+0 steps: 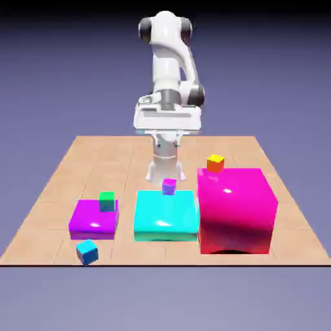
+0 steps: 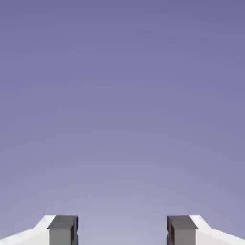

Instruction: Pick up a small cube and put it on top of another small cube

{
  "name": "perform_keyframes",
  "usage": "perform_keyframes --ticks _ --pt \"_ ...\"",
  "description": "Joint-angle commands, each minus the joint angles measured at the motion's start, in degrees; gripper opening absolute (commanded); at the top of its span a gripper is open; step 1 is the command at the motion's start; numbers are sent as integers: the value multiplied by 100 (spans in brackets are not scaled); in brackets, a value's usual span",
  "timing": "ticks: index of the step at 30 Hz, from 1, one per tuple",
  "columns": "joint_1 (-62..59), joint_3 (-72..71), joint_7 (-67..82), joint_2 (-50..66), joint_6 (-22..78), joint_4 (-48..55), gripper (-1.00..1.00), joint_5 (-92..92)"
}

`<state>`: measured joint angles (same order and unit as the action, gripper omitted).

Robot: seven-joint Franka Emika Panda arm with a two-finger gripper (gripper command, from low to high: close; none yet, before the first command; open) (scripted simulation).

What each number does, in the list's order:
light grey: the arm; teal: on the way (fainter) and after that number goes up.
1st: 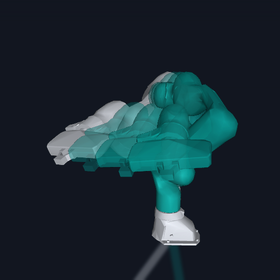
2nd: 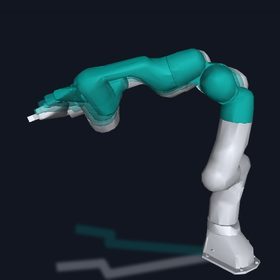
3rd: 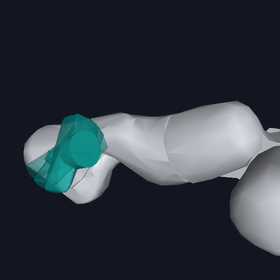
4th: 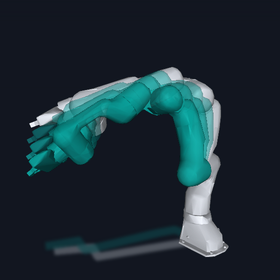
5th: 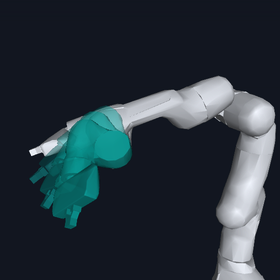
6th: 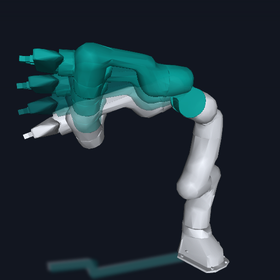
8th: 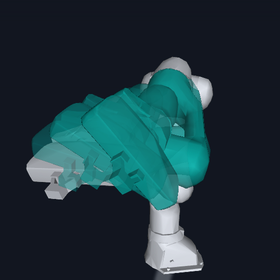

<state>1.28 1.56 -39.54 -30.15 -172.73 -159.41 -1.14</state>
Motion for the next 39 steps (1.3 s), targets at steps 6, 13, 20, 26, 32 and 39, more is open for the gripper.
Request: perform_keyframes --ticks 6,13,20,26,32,39 --pt "296 774 1453 1246 638 790 0 -569" --pt "641 1678 3147 2700 1382 1712 0 -1232" --pt "987 2581 4841 4153 2126 2634 0 -1895" --pt "1282 3355 6293 5399 2764 3424 0 -2463" --pt "1578 4128 7744 6644 3401 4213 0 -3031" --pt "1183 3635 8034 7233 2979 4380 -100 -3487"
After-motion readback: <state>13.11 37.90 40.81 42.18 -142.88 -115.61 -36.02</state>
